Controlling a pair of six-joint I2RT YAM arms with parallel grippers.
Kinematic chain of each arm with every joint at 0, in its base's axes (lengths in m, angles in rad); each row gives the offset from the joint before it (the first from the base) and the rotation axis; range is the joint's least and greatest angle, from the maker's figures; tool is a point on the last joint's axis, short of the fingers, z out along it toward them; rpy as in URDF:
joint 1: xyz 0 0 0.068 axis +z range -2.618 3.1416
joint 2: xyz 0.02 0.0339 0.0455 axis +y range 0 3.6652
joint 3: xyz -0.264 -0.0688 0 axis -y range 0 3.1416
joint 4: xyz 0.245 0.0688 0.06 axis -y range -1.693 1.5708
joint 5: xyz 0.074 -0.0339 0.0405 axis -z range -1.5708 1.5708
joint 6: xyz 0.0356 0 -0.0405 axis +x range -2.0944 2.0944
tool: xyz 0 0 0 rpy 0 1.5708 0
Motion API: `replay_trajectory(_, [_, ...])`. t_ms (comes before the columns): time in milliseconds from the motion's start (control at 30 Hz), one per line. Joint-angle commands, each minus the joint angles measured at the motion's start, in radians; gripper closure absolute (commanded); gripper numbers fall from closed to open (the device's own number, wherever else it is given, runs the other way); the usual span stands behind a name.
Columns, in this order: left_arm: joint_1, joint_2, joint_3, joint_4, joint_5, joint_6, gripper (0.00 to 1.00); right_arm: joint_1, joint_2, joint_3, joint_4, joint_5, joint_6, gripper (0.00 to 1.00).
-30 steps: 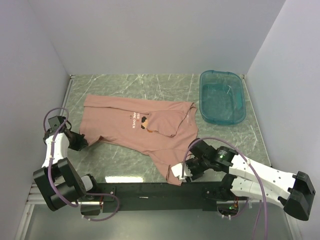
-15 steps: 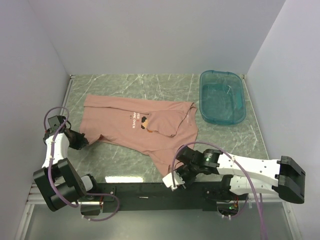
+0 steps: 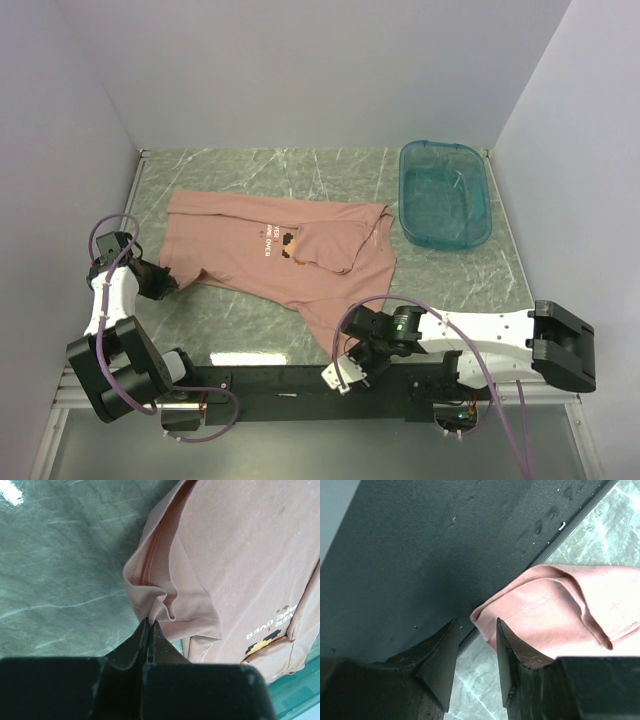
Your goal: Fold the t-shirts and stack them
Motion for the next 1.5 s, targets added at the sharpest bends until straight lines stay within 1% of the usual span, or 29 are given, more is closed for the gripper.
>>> replay_trajectory(0, [0.004,-0.014,-0.002,0.020,0.018,0.018,1.00,0.011,0.022,-0.002,0.041,0.022,-0.002,0.58])
replay_trajectory(100, [0.004,-0.015,-0.002,0.018,0.016,0.016,1.00,0.014,0.040,0.001,0.046,0.023,0.001,0.62])
replay_trajectory(200, [0.005,-0.018,-0.002,0.020,0.016,0.018,1.00,0.020,0.054,0.006,0.044,0.019,0.004,0.68])
replay_trajectory(233, [0.005,-0.018,-0.002,0.020,0.016,0.018,1.00,0.022,0.056,0.006,0.044,0.017,0.004,0.72])
replay_trajectory(300, [0.004,-0.017,-0.002,0.020,0.015,0.018,1.00,0.022,0.059,0.007,0.043,0.023,0.007,0.77])
replay_trajectory(333, [0.004,-0.015,-0.004,0.021,0.015,0.018,1.00,0.022,0.057,0.010,0.040,0.028,0.008,0.82])
replay_trajectory(433, [0.004,-0.014,-0.004,0.024,0.018,0.018,1.00,0.022,0.043,0.013,0.035,0.033,0.017,0.88])
replay_trajectory(533, [0.005,-0.015,-0.005,0.024,0.019,0.018,1.00,0.019,0.019,0.022,0.030,0.049,0.034,0.92])
replay_trajectory(600, [0.004,-0.017,-0.004,0.026,0.019,0.017,1.00,0.008,0.000,0.028,0.024,0.062,0.050,0.94])
replay_trajectory(700, [0.004,-0.018,-0.005,0.026,0.021,0.018,1.00,-0.004,-0.013,0.055,-0.006,0.068,0.065,0.97])
replay_trajectory(767, [0.004,-0.017,-0.004,0.026,0.021,0.018,1.00,-0.029,-0.015,0.087,-0.055,0.062,0.050,1.00])
replay_trajectory(1133, [0.005,-0.018,-0.005,0.018,0.013,0.014,1.00,-0.179,-0.141,0.122,-0.112,-0.019,0.014,1.00])
replay_trajectory(1467, [0.005,-0.026,-0.001,0.014,0.010,0.014,1.00,-0.277,-0.231,0.137,-0.115,-0.012,0.021,1.00])
